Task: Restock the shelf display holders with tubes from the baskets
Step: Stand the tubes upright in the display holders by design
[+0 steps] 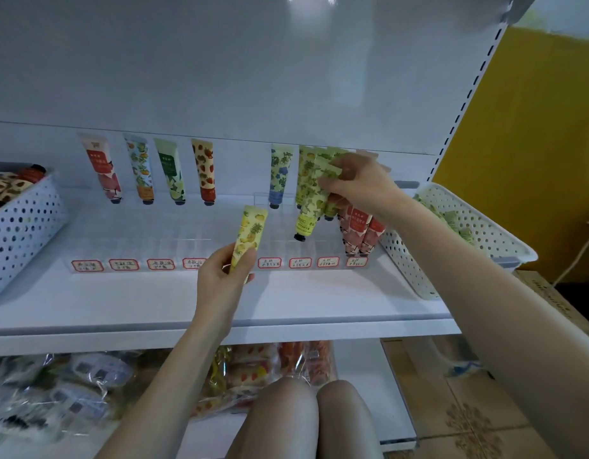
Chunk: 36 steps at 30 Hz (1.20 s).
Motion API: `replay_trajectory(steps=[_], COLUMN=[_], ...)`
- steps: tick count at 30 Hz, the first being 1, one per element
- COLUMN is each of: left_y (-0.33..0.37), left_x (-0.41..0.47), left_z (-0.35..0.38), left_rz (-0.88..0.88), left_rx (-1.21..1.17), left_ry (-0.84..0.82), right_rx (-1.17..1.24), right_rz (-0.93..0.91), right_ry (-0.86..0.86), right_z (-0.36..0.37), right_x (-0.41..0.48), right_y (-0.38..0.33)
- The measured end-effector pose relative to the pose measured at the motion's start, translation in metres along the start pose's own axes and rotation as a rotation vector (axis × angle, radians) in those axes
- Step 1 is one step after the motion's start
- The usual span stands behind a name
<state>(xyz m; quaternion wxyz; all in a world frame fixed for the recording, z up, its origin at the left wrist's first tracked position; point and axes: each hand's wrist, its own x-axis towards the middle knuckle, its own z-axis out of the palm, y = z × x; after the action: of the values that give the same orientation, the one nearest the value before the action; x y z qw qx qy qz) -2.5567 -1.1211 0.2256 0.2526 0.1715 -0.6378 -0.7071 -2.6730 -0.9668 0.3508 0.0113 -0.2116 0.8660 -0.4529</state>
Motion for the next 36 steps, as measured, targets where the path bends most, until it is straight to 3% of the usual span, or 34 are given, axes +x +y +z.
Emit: replay_trajectory(steps=[4, 12, 17, 29, 36], left_y=[-0.007, -0.017, -0.020, -0.022, -0.023], left_x=[0.003, 0.004, 0.005, 0.007, 0.008], left_z=[0.002, 0.007, 0.005, 0.004, 0.003], left_rz=[0.032, 0.110, 0.091, 0.051, 0.054], left_rx=[0.090, 0.178, 0.166, 0.143, 0.133], left_ry=[0.035, 0.054, 0.068, 0.070, 0.064], right_rx=[-0.101, -0.524, -0.716, -0.911, -0.931], right_rz=[-0.029, -0.130, -0.087, -0.173, -0.097], right_ry=[0.020, 0.075, 0.157, 0.201, 0.203], right_z=[-0.010, -0.022, -0.015, -0.008, -0.009], right_x=[0.012, 0.031, 0.033, 0.038, 0.043], right_y=[0.000, -0.010, 0.000, 0.027, 0.024])
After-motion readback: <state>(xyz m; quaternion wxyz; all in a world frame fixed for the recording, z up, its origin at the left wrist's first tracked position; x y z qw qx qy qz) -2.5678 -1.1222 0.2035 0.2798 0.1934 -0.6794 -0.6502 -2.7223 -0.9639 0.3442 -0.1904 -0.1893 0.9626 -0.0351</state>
